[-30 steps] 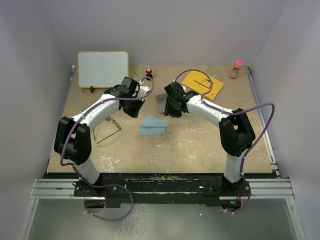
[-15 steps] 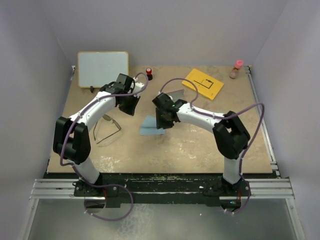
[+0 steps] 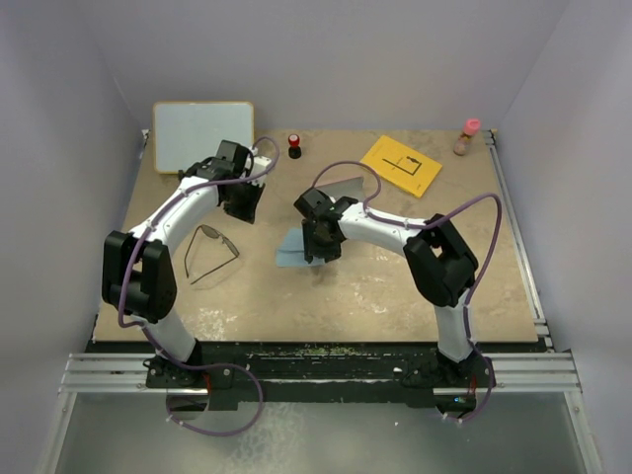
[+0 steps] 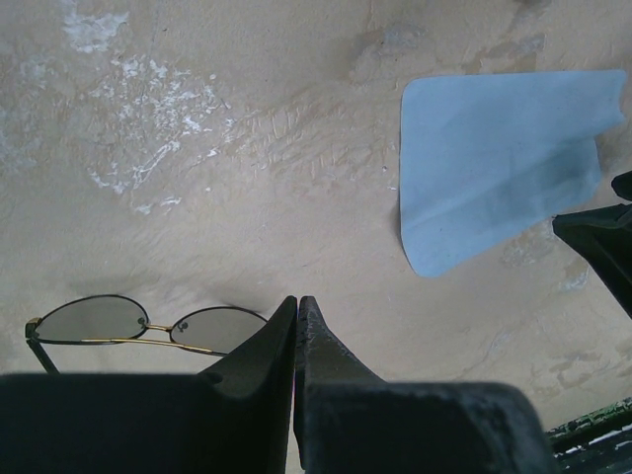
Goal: Organize the sunglasses
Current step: Move the glasses cleaning cloth to the center of the board.
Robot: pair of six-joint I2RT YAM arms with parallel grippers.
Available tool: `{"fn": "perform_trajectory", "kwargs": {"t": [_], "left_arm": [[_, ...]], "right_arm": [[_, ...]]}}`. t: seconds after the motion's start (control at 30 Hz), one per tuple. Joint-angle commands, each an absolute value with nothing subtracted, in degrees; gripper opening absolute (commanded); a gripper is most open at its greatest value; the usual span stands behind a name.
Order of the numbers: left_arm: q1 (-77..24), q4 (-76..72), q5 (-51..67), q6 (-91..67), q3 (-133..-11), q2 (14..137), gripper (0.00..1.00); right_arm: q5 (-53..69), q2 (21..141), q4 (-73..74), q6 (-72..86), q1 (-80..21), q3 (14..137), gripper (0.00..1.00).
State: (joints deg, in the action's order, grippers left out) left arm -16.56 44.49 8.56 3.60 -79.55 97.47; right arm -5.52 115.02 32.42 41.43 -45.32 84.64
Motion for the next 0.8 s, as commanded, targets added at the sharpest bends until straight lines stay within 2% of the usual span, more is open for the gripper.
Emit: {"fn": "perform_trajectory", "kwargs": {"t": [0.0,0.27,0.5,0.57,0.67,0.77], "left_arm": [[-16.23,44.12,8.88,2.81,-81.11,95.36,0.04],[-16.24,43.87,8.76,2.76,-80.87,94.88,0.04],[-16.22,43.62,9.00,2.27,-80.65,94.88,0.04],[-16.23,43.52,9.01,2.23,-80.76,94.96,0.04],[-16.24,43.61,9.05,2.35,-81.13,95.12,0.04],[-16.26,43.64,9.01,2.48,-81.37,95.17,0.04]], "right_arm": [[-7.09,114.14,33.99,42.54,-45.37,85.48,0.51],[-6.85,118.05,32.88,42.72,-44.97,85.15,0.51],[-6.15,120.06,31.41,42.46,-44.53,84.05,0.36],[-6.30,120.67,31.33,42.37,-44.30,84.05,0.29],[-6.69,121.19,32.14,42.53,-44.04,84.05,0.01],[-8.49,119.26,33.73,42.79,-44.05,83.16,0.00]]}}
